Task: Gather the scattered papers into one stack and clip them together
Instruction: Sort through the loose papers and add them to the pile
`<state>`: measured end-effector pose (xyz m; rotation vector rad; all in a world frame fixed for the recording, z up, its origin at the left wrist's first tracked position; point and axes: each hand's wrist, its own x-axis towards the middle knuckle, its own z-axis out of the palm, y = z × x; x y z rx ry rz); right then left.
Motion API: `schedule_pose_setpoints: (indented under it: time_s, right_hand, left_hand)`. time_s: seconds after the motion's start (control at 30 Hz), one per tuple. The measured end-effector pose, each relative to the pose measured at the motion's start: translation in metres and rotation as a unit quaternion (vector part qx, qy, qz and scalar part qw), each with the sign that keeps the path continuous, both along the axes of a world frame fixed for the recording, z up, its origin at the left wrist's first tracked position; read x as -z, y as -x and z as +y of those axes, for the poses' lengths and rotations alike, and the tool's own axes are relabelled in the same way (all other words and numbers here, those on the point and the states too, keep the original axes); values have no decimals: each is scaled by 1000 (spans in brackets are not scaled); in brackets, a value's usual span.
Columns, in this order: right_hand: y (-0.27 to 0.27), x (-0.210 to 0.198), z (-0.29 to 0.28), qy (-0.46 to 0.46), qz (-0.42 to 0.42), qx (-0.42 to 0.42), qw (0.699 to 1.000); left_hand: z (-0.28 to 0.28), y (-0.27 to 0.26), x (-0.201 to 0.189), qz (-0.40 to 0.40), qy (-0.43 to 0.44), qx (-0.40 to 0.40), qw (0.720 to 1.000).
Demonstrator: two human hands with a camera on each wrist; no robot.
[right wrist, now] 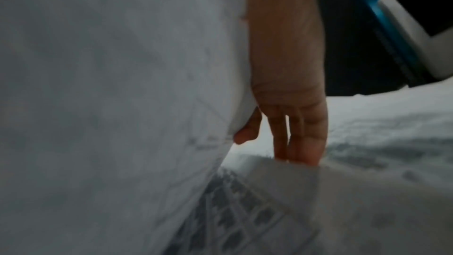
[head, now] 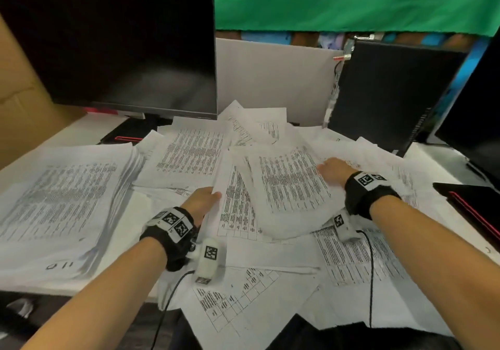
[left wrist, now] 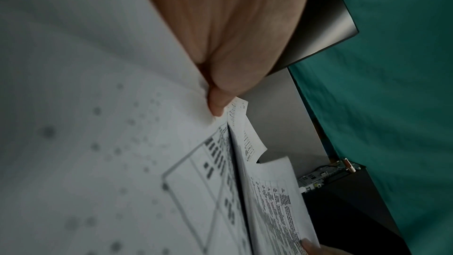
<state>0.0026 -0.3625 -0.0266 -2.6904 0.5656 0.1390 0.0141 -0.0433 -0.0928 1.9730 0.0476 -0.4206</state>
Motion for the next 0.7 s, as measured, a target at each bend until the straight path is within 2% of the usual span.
schedule_pose_setpoints:
  time_s: [0.07,0.2,0.3,0.37,0.5,0.57,0.63,0.7]
  right_hand:
    - [-3,7,14,-46,-8,14,999]
    - [-5,15,30,-163,-13,-29,986]
    - [-5,22,25,-338,1,2,941]
    - [2,26,24,-402,21,29,915]
    - [24,40,37,-431,72,-7,899]
    - [33,36,45,-415,82,-54,905]
    - [38,26,47,-384,41,-64,920]
    - [39,19,39,-399,-26,-47,915]
  left_hand:
    - [0,0,0,2,3,-8,1000]
    - [0,-6,7,8,7,-20,1000]
    - [1,-5,7,26,49,-39,998]
    - [1,0,3,44,80,-49,995]
    - [1,8,-13,83,170,-11,982]
    - [-2,11,-18,40,121,8,992]
    - [-5,16,-24,-20,105,16,994]
    - [-5,22,-35,-68,160,21,985]
